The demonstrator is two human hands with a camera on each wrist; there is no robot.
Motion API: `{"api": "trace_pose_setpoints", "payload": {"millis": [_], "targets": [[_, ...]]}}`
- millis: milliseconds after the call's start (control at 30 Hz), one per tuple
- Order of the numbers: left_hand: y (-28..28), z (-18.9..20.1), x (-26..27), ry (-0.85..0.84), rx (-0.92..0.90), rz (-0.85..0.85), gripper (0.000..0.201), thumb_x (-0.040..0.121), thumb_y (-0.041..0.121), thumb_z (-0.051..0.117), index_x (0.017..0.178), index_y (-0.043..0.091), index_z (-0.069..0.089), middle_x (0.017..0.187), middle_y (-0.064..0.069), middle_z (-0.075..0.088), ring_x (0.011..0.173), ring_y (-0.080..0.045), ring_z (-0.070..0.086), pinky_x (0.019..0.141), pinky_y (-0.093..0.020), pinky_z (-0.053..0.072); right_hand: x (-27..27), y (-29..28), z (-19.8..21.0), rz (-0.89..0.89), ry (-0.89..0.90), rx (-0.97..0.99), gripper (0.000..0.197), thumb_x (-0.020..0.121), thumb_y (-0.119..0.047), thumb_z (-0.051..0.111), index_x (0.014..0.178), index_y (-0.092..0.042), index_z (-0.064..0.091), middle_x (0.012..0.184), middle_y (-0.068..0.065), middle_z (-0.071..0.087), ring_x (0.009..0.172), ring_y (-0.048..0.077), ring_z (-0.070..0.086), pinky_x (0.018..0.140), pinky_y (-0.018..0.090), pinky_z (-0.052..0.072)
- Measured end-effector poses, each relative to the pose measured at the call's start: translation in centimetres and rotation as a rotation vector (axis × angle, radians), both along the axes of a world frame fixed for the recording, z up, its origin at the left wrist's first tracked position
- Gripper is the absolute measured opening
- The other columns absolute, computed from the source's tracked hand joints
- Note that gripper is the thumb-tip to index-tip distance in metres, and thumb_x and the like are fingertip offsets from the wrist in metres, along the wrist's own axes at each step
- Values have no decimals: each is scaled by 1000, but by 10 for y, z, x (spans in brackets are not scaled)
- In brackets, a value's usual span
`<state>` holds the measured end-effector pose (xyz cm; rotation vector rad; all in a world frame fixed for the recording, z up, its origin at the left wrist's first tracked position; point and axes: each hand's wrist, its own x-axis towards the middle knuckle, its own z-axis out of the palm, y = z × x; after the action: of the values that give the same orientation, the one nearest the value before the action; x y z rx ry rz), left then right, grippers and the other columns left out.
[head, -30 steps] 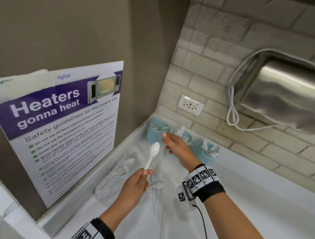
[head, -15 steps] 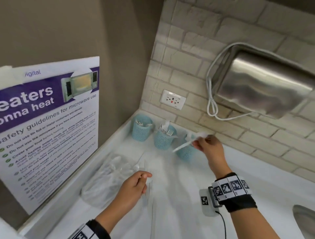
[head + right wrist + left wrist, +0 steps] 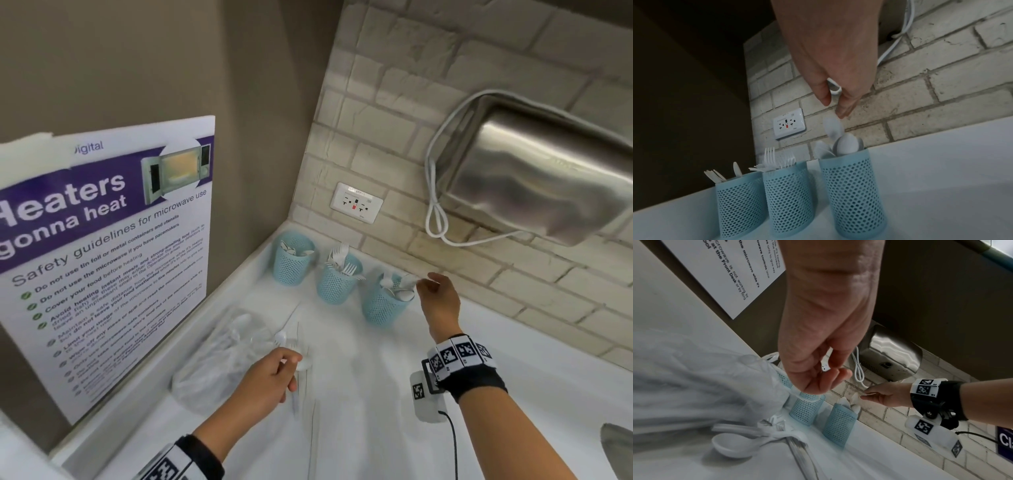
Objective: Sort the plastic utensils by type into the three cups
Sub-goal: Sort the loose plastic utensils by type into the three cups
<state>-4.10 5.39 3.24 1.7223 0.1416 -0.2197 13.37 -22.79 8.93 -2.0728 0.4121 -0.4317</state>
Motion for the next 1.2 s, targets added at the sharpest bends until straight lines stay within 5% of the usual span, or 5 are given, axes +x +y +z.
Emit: {"api": "trace_pose_setpoints", "payload": {"millis": [300,533,767,1000,1200], "targets": [[1,1,-3,88,81,-18,17,100,27,41,111,23,53,90,4,61,68,-7,55,55,-12,40,-43,69,-12,417,-175,-284,28,84,-3,57,111,-9,62,100,5,61,82,17,59,68,7,45],[4,3,-4,106,58,74,22,99,25,41,121,24,46,107,-3,60,77,-10,58,57,-14,41,-79,142,-66,1157,485,-778,101,68,-63,70,149,-27,23,155,2,13,140,30,23,114,46,27],[7,11,-6,77,17,129,25,100,20,42,124,16,47,96,-4,62,67,-12,59,44,-5,39,-65,182,-77,1178,703,-1029,129,65,-52,80,150,-31,-16,158,-6,-23,143,36,-23,114,63,-3],[16,10,-7,83,8,147,23,100,21,40,121,20,49,84,6,63,67,-8,58,56,-15,41,-91,162,-91,1114,568,-859,67,82,-41,67,138,-32,31,139,-1,24,131,33,21,98,56,37],[11,8,-6,96,7,134,23,100,19,39,121,19,50,87,2,65,69,-10,59,57,-16,40,-120,142,-96,1077,424,-1016,29,97,-21,46,126,-18,41,127,7,35,115,30,32,82,46,40]]}}
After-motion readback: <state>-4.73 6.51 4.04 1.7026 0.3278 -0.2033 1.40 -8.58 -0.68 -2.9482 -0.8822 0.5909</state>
